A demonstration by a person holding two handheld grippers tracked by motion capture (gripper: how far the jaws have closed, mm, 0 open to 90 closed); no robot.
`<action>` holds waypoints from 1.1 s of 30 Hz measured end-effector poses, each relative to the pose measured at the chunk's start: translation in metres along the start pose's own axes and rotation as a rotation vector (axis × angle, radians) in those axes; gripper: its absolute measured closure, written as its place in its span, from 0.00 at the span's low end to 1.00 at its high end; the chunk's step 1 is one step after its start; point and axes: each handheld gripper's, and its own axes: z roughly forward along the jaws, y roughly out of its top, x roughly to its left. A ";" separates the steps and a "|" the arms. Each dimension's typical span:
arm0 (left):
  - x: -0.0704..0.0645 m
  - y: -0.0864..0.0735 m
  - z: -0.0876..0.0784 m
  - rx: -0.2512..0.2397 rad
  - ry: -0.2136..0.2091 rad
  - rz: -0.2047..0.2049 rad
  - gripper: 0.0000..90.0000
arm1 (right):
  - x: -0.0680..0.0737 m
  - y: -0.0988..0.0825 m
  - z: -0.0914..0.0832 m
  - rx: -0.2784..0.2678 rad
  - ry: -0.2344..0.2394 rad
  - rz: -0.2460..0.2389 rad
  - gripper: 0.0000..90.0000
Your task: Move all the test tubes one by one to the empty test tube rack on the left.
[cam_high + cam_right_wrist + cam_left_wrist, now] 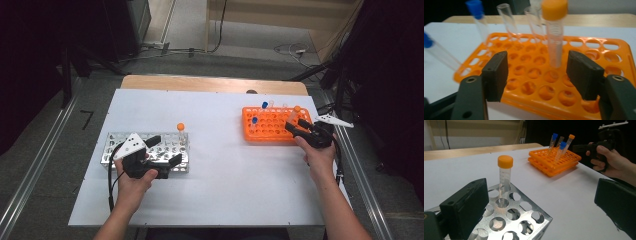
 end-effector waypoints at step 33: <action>-0.001 -0.002 -0.006 0.006 0.035 0.008 0.00 | -0.006 0.001 0.038 0.004 -0.107 -0.091 0.81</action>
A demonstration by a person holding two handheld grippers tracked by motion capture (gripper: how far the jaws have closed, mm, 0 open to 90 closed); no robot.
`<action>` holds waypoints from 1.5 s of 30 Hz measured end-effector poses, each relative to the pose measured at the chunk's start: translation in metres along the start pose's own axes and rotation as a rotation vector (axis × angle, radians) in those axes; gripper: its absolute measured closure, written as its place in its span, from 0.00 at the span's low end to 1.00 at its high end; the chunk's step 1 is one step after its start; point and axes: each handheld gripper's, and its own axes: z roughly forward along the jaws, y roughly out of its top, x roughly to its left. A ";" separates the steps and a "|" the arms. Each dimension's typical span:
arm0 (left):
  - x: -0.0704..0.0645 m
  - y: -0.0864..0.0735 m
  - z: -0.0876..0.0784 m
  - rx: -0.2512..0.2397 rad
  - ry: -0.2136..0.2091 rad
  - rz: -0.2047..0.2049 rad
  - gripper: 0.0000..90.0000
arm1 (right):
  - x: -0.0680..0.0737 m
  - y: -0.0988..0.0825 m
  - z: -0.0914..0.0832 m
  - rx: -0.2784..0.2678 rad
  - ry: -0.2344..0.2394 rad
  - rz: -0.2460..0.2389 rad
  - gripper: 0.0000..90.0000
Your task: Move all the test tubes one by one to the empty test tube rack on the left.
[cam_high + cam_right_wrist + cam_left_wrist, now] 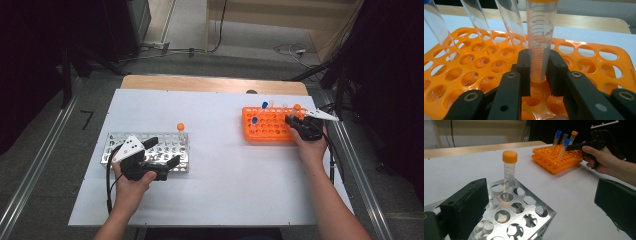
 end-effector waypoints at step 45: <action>-0.051 0.022 0.049 0.016 -0.140 0.081 0.01 | 0.121 -0.006 -0.089 0.019 0.461 -0.203 0.81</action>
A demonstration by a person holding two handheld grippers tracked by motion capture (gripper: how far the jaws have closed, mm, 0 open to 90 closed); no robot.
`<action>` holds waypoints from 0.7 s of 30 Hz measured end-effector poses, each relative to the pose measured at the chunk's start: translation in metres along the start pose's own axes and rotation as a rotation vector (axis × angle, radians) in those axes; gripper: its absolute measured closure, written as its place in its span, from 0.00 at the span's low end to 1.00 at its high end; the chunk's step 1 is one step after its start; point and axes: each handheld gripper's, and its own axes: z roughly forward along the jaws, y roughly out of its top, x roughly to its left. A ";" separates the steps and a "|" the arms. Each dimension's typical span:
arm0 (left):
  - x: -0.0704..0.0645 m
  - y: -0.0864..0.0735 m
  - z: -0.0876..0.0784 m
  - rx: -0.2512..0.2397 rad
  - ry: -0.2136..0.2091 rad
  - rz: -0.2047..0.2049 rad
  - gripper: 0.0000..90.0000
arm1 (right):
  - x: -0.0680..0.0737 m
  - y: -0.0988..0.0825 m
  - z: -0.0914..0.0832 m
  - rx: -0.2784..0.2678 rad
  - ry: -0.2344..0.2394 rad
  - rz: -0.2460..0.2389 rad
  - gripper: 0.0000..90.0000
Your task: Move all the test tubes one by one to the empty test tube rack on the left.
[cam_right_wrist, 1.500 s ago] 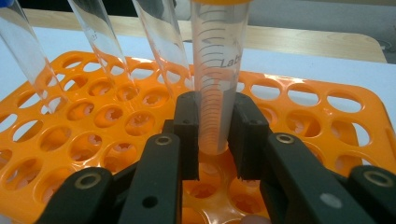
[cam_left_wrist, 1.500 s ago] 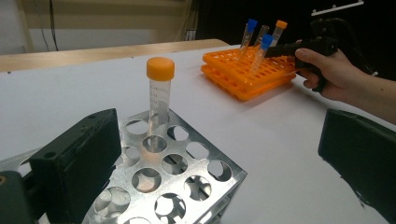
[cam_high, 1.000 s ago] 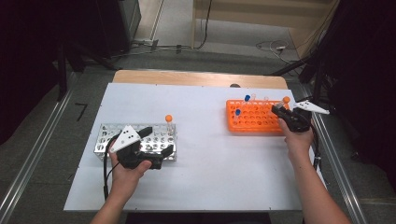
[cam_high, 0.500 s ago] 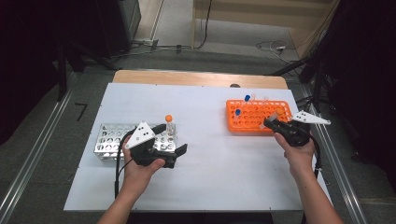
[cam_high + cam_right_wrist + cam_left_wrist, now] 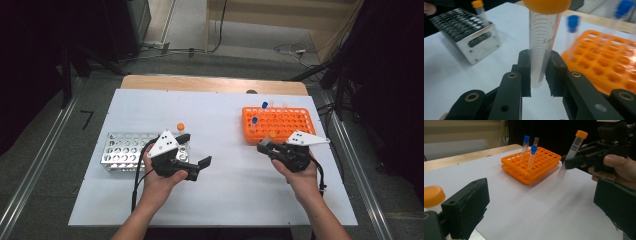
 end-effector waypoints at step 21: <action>-0.023 0.000 0.017 0.030 -0.125 0.036 0.37 | 0.070 0.008 0.037 0.075 0.201 -0.106 0.81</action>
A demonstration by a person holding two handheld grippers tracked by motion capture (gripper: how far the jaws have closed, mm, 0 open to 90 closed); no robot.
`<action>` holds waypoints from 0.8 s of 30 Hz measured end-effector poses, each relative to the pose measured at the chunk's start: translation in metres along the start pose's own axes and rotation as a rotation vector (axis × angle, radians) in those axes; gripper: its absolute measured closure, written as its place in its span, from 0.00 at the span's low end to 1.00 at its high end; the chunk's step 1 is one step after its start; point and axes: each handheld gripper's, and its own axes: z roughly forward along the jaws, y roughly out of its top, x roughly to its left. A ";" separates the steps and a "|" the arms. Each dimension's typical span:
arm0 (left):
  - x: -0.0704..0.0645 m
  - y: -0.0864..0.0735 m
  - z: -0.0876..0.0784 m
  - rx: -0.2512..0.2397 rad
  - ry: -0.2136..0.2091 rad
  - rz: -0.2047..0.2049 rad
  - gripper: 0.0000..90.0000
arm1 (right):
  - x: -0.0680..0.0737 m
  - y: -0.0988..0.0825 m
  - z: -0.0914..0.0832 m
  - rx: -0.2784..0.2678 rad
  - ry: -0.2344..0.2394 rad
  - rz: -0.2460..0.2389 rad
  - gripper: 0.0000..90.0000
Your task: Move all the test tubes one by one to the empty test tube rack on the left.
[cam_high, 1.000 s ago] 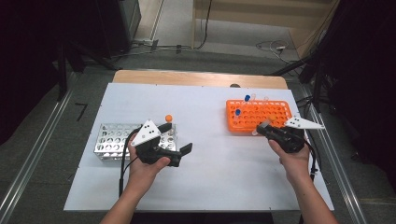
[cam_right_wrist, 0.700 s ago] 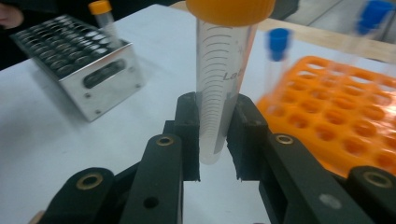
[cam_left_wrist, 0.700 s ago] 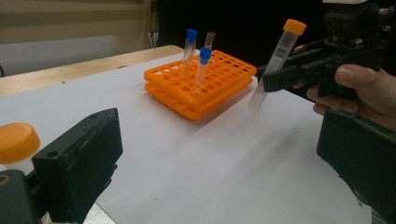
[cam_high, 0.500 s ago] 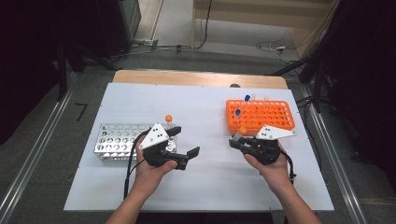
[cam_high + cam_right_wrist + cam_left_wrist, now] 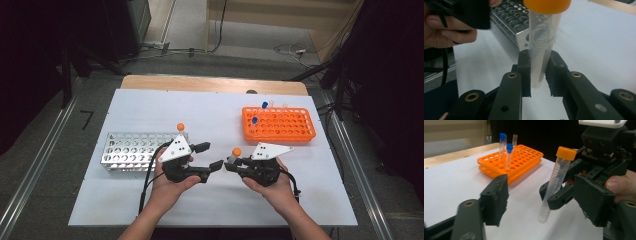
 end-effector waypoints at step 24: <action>-0.015 0.002 0.016 0.076 -0.045 0.087 0.83 | 0.017 0.002 0.013 0.030 0.048 -0.036 0.81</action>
